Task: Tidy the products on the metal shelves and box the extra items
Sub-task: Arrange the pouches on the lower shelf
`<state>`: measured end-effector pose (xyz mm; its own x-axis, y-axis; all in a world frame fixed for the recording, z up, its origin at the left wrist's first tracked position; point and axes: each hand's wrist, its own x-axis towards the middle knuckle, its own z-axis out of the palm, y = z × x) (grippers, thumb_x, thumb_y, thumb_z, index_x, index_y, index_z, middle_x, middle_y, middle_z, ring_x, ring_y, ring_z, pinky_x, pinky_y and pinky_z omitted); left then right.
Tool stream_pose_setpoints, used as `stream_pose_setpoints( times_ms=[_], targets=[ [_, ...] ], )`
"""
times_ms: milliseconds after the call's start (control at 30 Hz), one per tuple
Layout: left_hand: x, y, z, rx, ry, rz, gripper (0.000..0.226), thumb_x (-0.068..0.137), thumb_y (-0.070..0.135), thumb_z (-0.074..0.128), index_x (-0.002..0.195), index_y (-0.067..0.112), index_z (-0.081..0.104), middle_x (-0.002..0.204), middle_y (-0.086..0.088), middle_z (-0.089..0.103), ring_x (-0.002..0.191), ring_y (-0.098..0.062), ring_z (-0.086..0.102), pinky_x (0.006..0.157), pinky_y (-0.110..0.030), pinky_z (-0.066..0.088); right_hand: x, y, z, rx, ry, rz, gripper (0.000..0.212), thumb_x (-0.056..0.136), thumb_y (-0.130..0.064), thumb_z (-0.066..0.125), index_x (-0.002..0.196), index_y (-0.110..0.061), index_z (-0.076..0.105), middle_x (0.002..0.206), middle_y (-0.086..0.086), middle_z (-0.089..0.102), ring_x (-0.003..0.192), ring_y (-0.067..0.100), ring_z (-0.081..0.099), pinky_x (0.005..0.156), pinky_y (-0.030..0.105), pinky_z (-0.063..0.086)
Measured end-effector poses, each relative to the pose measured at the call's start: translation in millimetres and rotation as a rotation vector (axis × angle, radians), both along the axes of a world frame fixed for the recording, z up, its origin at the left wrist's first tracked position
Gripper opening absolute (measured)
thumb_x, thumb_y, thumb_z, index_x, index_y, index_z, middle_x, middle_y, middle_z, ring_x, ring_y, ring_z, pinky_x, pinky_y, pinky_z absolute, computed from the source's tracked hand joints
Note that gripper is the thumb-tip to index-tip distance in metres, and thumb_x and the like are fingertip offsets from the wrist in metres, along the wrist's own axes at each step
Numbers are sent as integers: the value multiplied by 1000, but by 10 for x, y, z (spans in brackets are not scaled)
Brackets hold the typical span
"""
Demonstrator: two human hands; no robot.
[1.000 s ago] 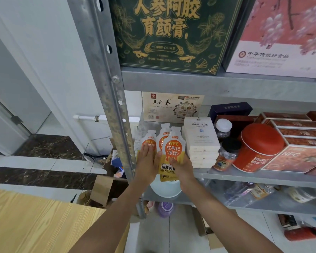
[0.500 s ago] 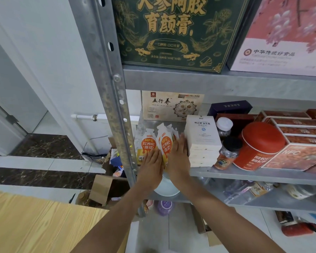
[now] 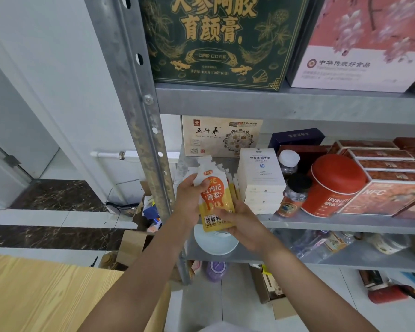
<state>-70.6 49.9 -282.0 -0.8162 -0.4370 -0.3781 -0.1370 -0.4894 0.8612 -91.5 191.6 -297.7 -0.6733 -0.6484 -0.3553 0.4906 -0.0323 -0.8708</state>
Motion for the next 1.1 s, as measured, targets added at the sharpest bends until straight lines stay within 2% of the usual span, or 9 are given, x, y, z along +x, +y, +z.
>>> stream_pose_setpoints(
  times_ms=[100,233,333,467,633,767,900,1000,1100],
  targets=[
    [-37,30,44,-9,-44,40,37,94,5,60,130,6,57,123,-19,65,109,-35,64,95,-52,51,65,-21,6,92,112,-40,29,92,1,60,113,-19,61,118,12,68,111,30,64,92,41,55],
    [-1,177,112,-181,-151,-143,47,97,47,51,136,20,48,125,0,62,115,-18,58,98,-45,50,90,-78,-49,485,841,-218,45,98,2,45,140,-13,50,141,8,54,131,22,49,111,35,39],
    [99,252,44,-101,-12,-199,26,101,29,50,120,14,59,107,0,71,110,-23,63,88,-40,53,82,-101,-68,579,1185,0,61,97,2,46,152,-17,28,161,4,19,149,19,15,119,31,25],
    [162,137,19,15,-22,-6,31,98,1,48,127,8,57,119,-13,67,110,-32,63,83,-46,55,175,-96,-82,330,746,-59,75,79,-28,79,144,-31,40,157,-8,23,145,9,21,115,29,26],
    [141,102,41,-103,-64,-10,33,99,6,51,132,6,53,128,-13,63,113,-31,61,97,-51,50,166,-57,-147,212,256,-393,34,74,-5,82,95,-16,58,104,12,68,78,15,68,58,22,56],
    [124,130,55,-212,-101,-70,37,97,31,58,129,15,47,119,-6,64,111,-25,62,78,-35,56,189,-130,-206,386,723,-548,34,76,-1,76,72,-24,51,70,-12,60,64,12,58,59,27,49],
    [132,165,-16,-97,-81,-244,29,101,32,49,113,10,64,106,-11,72,103,-24,67,90,-40,56,159,-178,-307,664,1416,-518,27,64,13,75,69,-8,59,71,5,61,61,23,59,45,27,45],
    [66,99,-92,-307,-227,-74,23,98,3,48,98,13,69,104,-9,72,102,-28,66,86,-39,56,134,-185,-368,760,1525,-319,31,58,-2,88,80,-8,68,79,7,68,69,26,66,54,34,58],
    [-18,25,-122,-751,-252,55,40,99,3,44,137,12,47,123,-11,63,111,-27,61,92,-39,53,58,-179,-429,960,1484,-96,38,61,-2,86,95,-11,70,99,7,69,92,29,67,74,38,58]
  ],
)
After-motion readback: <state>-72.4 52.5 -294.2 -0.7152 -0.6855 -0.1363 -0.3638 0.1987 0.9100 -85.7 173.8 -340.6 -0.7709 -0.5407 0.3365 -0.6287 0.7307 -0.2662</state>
